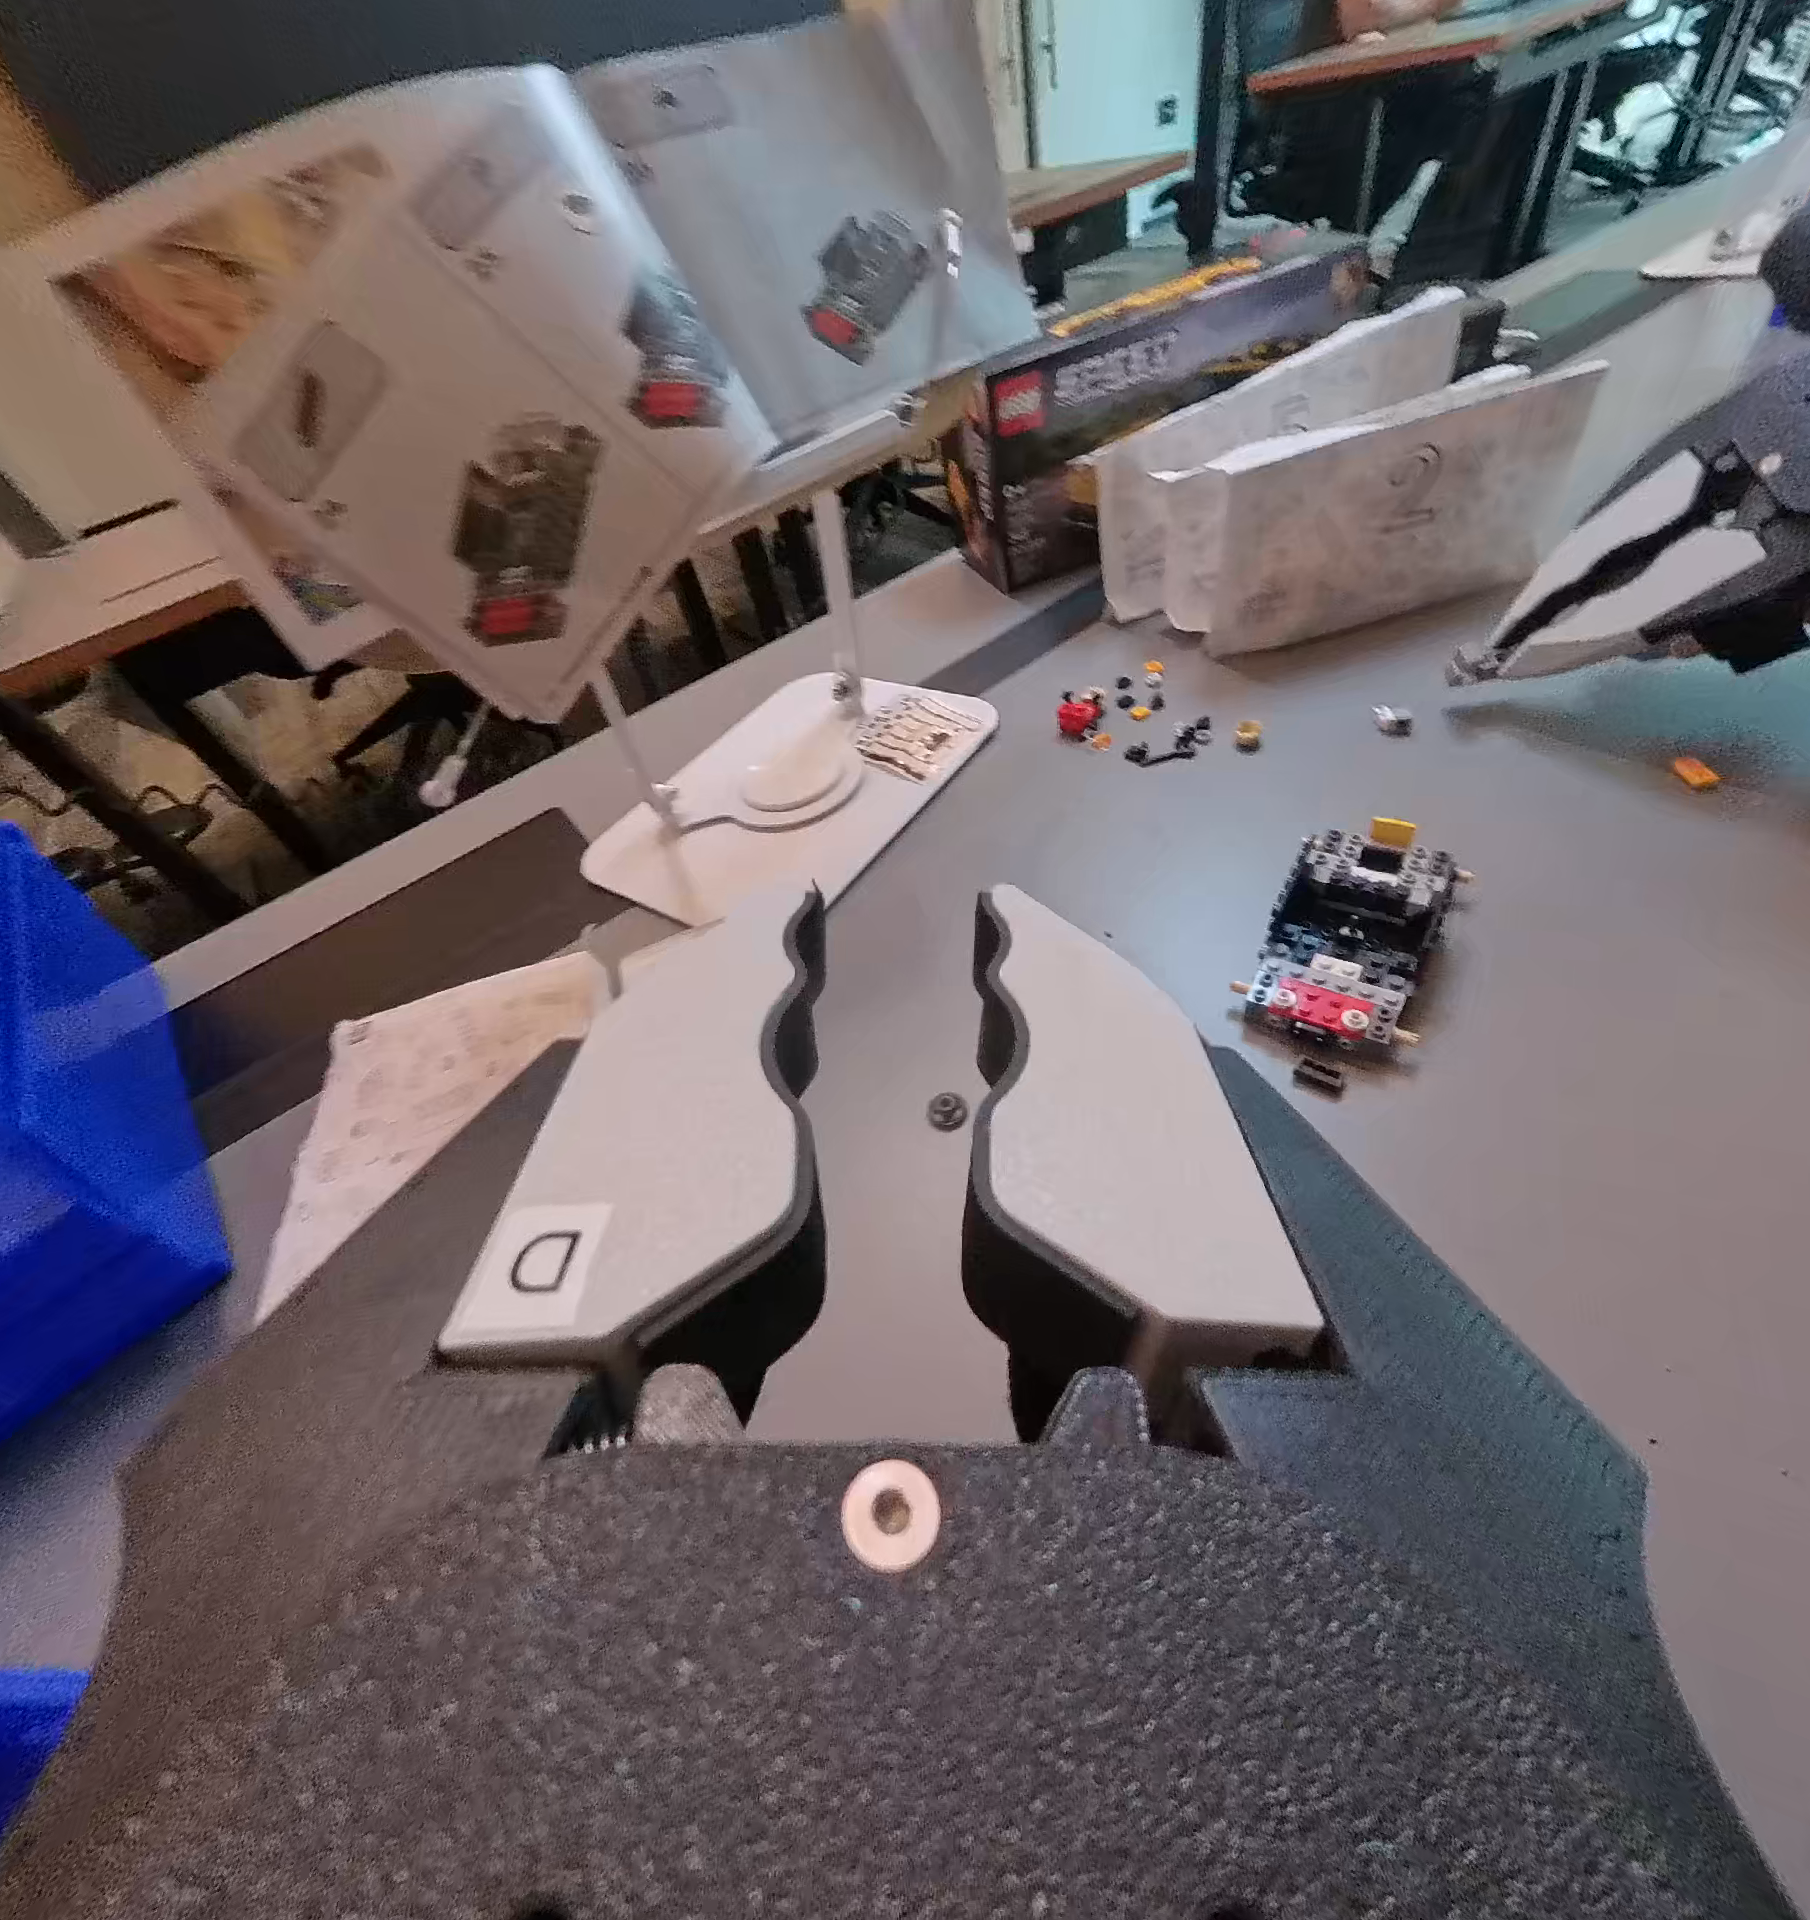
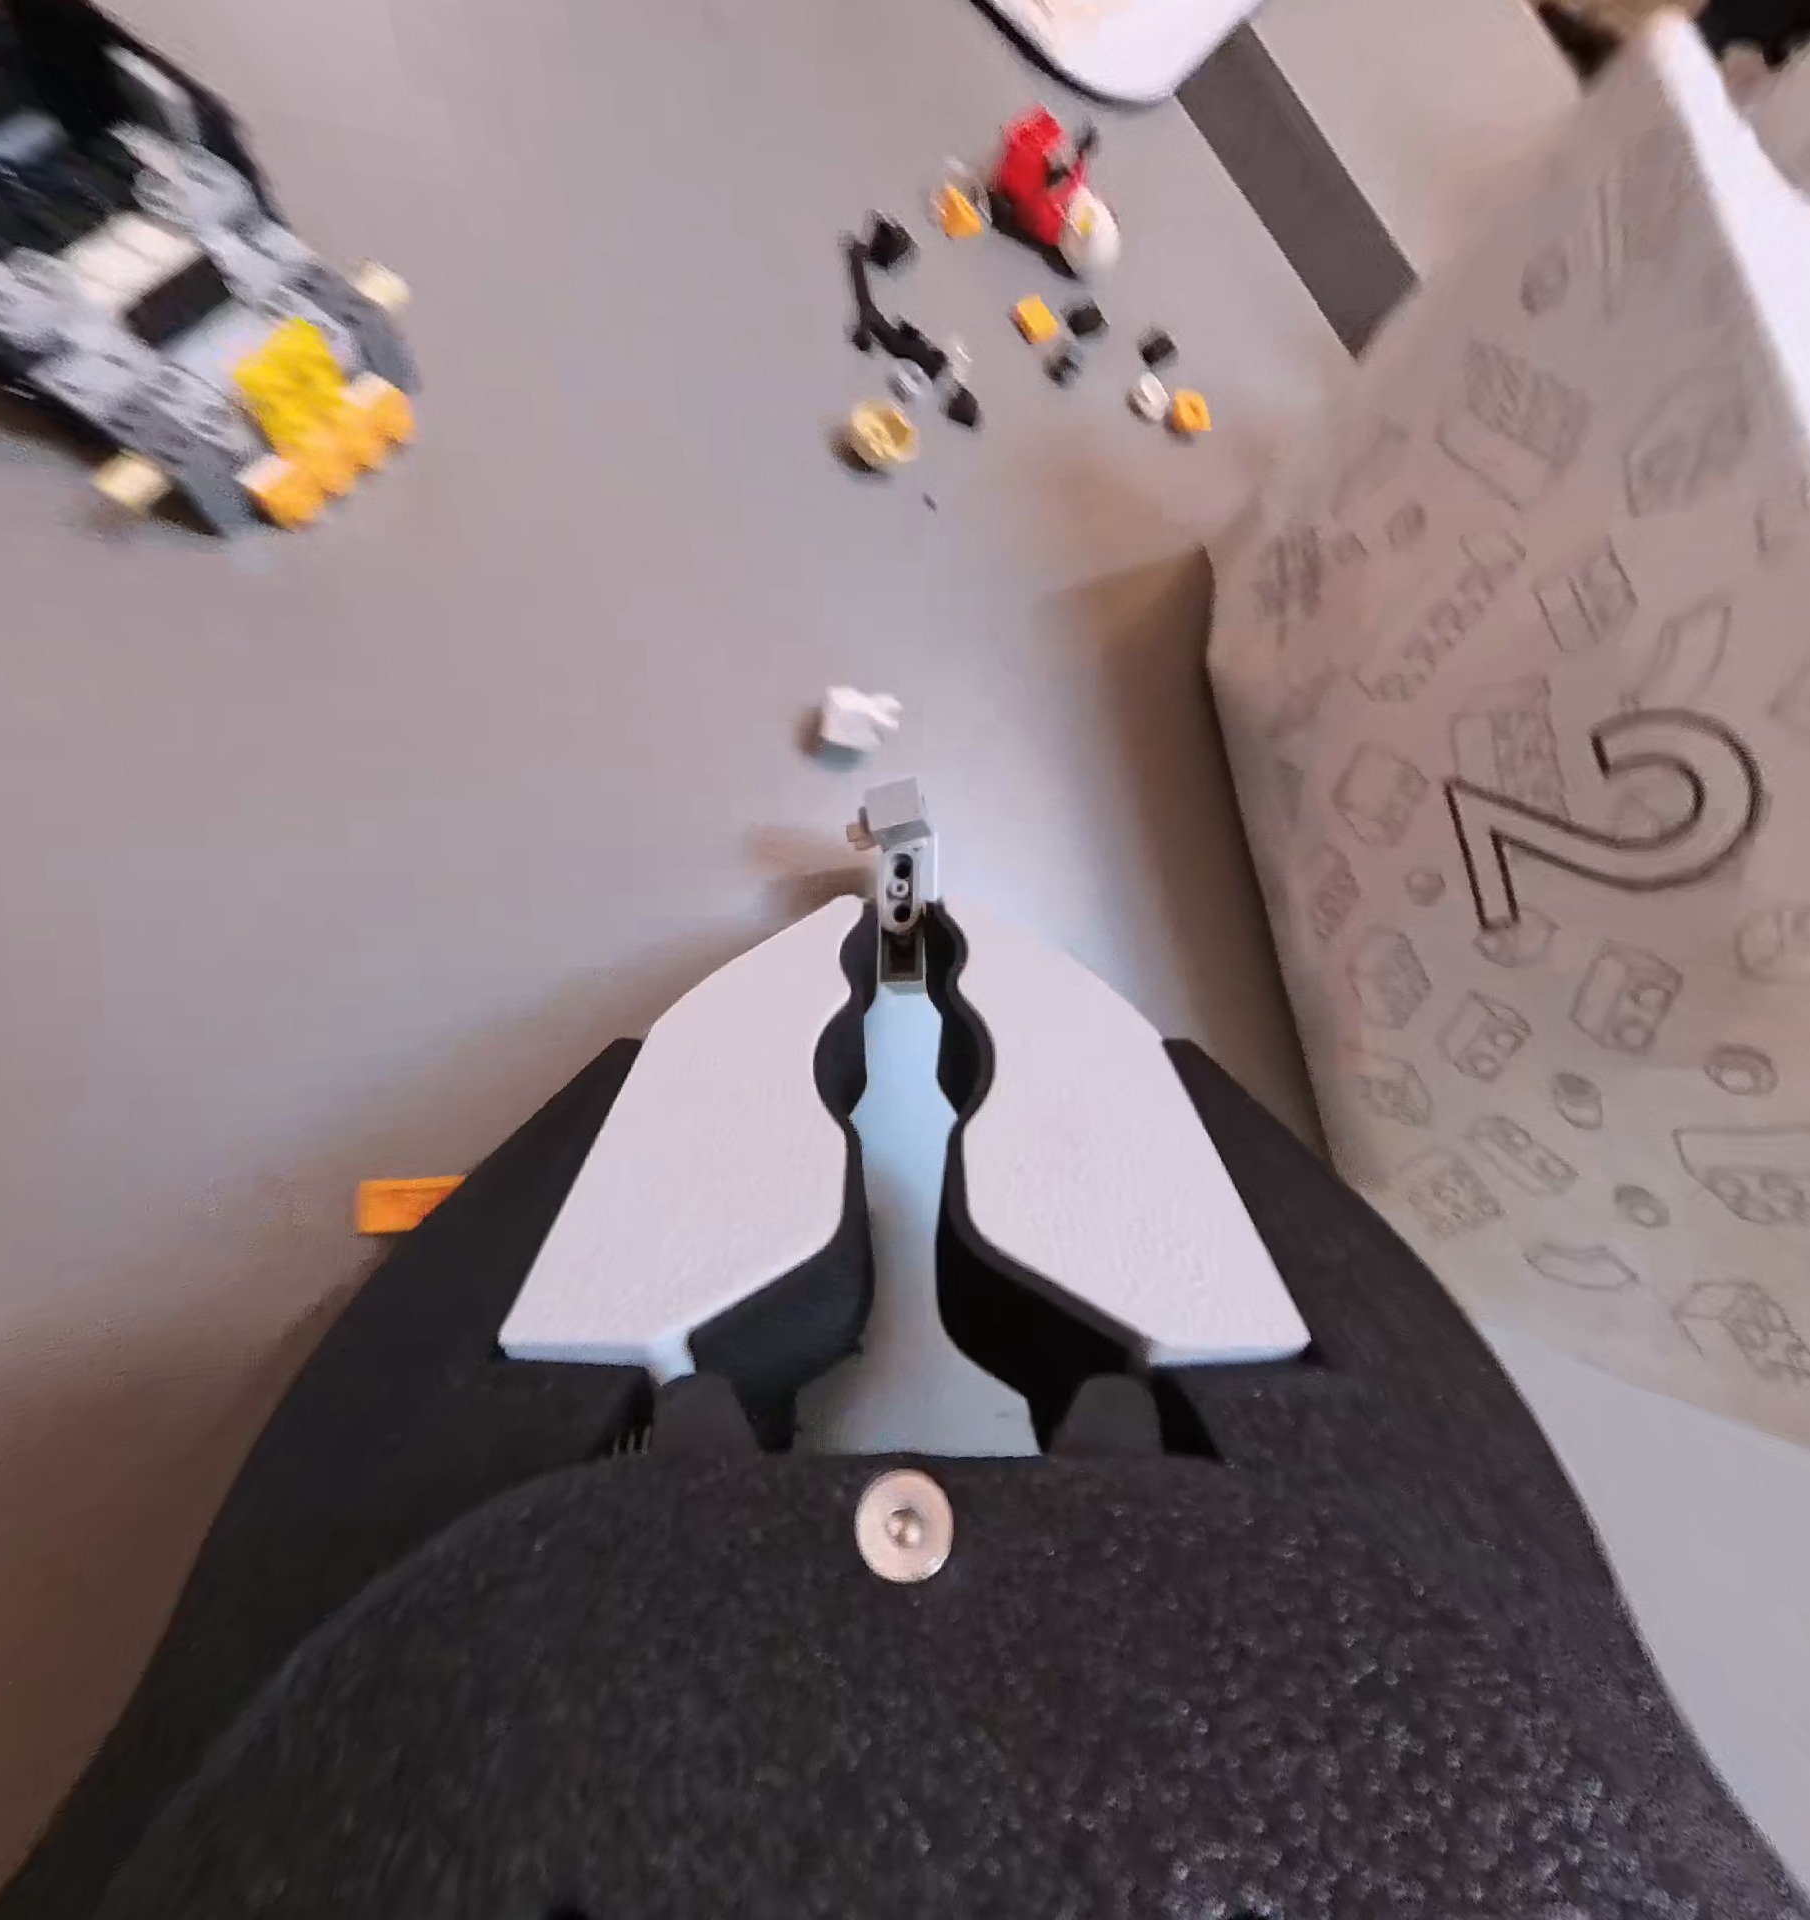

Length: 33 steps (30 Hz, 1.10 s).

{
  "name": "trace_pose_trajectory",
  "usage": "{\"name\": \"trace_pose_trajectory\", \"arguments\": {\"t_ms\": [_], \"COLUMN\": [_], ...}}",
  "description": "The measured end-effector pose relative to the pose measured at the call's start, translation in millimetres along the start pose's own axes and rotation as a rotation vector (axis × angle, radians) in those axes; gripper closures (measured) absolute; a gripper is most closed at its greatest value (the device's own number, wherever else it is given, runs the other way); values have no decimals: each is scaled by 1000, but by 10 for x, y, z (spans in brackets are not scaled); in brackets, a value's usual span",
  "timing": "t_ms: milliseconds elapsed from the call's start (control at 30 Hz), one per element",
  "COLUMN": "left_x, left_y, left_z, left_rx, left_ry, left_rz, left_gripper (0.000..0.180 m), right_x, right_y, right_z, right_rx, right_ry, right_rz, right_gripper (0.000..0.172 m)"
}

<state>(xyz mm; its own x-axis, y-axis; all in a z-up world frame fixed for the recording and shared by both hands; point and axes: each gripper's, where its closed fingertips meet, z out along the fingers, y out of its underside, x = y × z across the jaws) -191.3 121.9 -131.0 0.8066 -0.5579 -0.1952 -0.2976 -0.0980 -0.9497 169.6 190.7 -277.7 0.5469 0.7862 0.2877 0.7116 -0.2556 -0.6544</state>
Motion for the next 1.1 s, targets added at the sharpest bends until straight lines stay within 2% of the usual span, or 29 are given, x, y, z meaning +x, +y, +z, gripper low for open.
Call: {"name": "trace_pose_trajectory", "arguments": {"t_ms": [100,167,333,467,567,733,867,967,1100], "left_x": [202,407,1053,1371,1516,1761,1808,1829,1863], "left_y": [53,64,36,-76,-157,-110,-31,6,76], "left_z": [144,222,447,647,798,919,866,804,804], "left_rx": [-22,-14,5,-15,-73,-137,-176,-206,-227], "left_ry": [71,162,492,715,830,941,1058,1146,1153], "left_rz": [6,-51,-364,-657,-772,-844,-1061,-1167,-1168], "left_gripper": [154,154,151,145,145,143,155,159,161], "right_x": [-270,-476,-1025,-1288,-1381,-1420,-1457,-1472,-1470], "right_y": [-256,-454,-1037,-1400,-1603,-1616,-1563,-1544,-1515], "right_z": [-62,-100,-243,-339,-421,-450,-373,-320,-269], "right_rx": [63,120,327,447,523,555,548,530,503], "right_ry": [-57,-98,-147,-62,16,109,149,197,247], "right_rz": [-75,-129,-287,-416,-472,-555,-626,-694,-746], "right_gripper": [163,164,164,164,164,164,163,164,164]}}
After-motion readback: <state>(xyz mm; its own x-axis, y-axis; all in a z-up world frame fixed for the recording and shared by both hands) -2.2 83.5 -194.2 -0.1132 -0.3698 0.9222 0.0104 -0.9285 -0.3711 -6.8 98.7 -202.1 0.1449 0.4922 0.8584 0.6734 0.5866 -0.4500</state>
